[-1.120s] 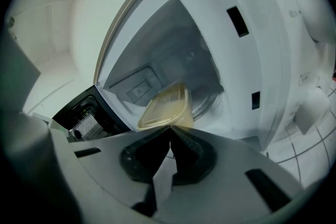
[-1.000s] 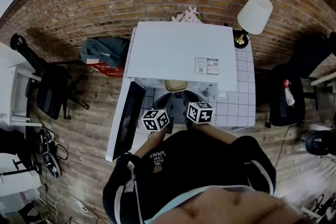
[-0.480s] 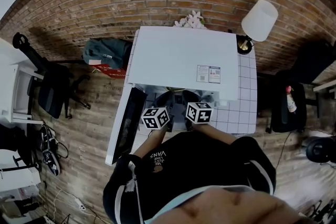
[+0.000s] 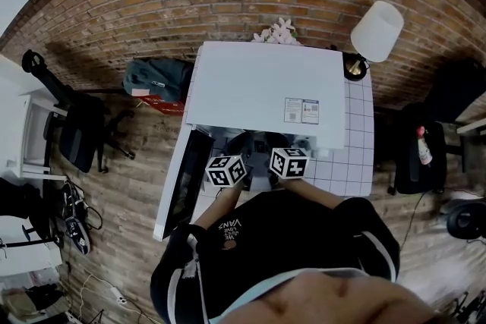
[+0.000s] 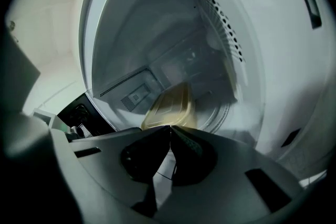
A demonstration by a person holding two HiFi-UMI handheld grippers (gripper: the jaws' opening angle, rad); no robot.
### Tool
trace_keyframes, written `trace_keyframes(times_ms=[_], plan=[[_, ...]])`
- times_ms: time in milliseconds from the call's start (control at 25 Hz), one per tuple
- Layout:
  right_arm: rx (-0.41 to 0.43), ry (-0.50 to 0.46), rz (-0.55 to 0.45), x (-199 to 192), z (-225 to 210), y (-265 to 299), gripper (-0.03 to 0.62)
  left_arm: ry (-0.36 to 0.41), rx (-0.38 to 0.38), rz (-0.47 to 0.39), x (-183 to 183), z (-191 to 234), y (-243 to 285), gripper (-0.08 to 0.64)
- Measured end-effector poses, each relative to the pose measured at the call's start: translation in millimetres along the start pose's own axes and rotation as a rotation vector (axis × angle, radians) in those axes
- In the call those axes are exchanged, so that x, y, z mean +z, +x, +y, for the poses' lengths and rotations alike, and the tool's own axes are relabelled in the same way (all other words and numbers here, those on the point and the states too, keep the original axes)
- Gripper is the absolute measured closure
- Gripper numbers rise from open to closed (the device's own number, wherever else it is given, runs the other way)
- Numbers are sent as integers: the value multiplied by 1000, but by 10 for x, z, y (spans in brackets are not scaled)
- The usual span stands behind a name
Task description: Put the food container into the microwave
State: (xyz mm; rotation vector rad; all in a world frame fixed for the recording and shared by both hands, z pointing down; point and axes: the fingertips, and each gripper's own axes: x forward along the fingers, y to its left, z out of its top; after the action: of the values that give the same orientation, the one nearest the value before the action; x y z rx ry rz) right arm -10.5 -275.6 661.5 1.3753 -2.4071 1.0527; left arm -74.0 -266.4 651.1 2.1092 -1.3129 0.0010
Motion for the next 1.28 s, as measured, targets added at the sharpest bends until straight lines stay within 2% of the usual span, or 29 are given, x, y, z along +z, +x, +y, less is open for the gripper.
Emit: trace_keyframes(times_ms=[320,600,800,1280], plan=[[-5,19,-41,36,2,-129,586,3,-11,-17,-15,-63,-141,537],[37,25,-99,60,118,-329,586,14,-31,-39,-10,-171,-320,537],[37,29,-138,80,150,-463,586,16,-43,-54,-43,-238,-445,537],[30,8,-167,-93,331,-787,586,32,-88,-59,-157,-384,-810,537]])
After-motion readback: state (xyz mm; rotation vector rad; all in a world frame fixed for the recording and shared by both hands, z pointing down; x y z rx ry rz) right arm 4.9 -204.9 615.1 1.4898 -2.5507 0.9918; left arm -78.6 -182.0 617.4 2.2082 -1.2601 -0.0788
